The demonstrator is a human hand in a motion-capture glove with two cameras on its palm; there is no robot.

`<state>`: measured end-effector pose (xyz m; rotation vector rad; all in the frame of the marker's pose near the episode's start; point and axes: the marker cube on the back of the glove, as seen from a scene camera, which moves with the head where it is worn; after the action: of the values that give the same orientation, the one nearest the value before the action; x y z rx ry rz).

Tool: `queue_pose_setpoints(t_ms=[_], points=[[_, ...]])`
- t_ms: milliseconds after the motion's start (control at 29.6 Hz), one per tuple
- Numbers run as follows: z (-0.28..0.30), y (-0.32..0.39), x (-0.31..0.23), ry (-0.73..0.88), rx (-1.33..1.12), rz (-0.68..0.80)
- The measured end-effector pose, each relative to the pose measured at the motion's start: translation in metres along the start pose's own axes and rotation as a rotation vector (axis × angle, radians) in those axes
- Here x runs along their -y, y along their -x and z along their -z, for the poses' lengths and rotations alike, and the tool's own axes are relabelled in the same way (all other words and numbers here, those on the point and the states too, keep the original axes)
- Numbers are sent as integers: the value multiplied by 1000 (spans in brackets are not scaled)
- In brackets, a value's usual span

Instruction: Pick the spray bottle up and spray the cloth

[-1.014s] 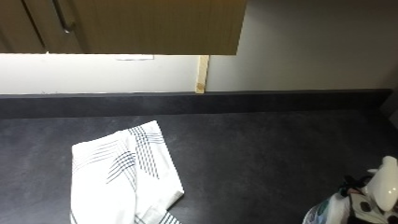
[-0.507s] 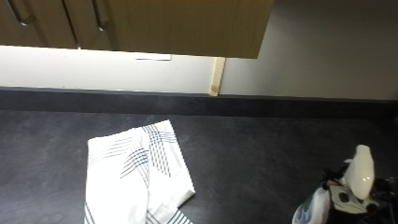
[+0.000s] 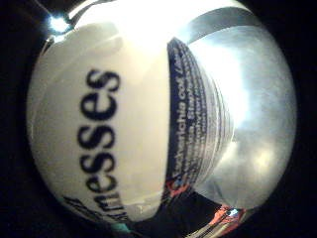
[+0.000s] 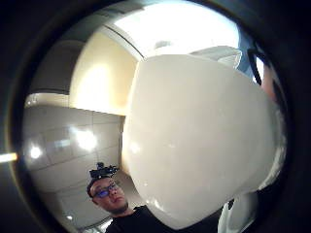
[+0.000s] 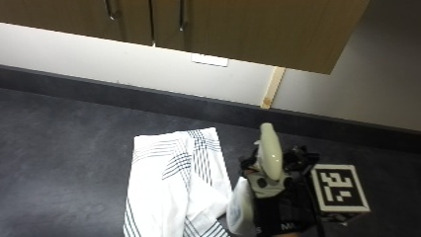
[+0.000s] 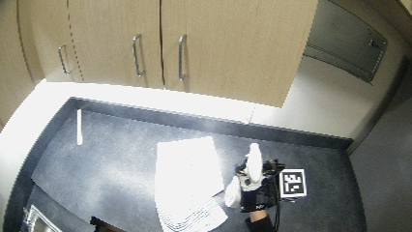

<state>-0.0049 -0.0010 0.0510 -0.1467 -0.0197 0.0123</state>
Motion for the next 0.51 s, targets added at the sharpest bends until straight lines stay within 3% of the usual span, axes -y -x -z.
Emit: queue_pose_setpoints(t_ms=[338, 507], points=[[-34, -14, 16, 160, -4, 34], [-46, -12, 29, 229, -40, -111]])
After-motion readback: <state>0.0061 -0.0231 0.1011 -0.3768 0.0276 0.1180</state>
